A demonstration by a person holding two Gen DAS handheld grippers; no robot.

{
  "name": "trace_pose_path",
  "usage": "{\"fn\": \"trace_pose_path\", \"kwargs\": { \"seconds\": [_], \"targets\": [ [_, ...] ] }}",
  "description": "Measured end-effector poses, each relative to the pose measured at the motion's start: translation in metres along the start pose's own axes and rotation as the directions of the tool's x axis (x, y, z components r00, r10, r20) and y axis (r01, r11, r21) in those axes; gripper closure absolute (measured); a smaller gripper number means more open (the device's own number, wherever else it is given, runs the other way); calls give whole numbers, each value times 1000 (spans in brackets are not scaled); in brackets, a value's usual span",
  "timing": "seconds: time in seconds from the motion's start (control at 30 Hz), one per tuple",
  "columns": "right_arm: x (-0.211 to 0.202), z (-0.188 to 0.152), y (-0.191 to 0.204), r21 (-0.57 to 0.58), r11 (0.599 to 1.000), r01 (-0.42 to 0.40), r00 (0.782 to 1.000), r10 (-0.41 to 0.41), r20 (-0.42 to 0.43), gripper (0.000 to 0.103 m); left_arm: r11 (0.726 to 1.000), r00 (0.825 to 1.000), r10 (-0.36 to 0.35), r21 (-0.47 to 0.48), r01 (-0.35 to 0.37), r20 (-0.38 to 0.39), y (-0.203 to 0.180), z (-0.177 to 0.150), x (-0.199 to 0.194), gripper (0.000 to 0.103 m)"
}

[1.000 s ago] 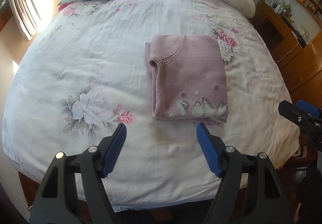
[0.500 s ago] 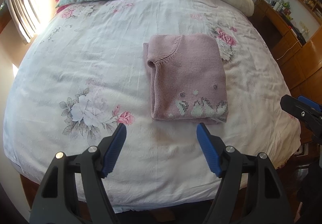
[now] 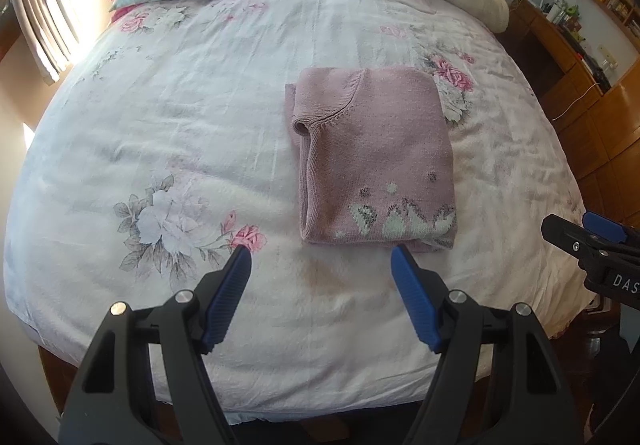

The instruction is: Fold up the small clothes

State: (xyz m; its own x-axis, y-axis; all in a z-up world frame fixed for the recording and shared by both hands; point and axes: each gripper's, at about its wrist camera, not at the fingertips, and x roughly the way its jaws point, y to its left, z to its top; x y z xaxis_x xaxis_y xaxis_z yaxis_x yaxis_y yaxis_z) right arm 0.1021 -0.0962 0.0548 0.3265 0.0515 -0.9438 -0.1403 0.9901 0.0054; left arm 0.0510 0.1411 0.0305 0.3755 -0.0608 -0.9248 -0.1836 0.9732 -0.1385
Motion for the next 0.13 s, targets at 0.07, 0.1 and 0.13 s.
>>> {"fn": "trace_pose_path", "kwargs": {
  "seconds": [0.07, 0.1, 0.13],
  "targets": [
    [2, 0, -1, -4, 1000, 8, 1000, -8, -5, 4, 1000, 1000, 1, -2, -1, -1, 0, 1, 1, 31],
    [3, 1, -2, -5, 1000, 10, 1000, -10, -6, 4, 1000, 1000, 2, -2, -2, -1, 0, 1, 1, 31],
    [3, 1, -3, -5, 1000, 9, 1000, -9, -7, 4, 1000, 1000, 1, -1, -1, -1, 0, 1, 1, 31]
  ]
}}
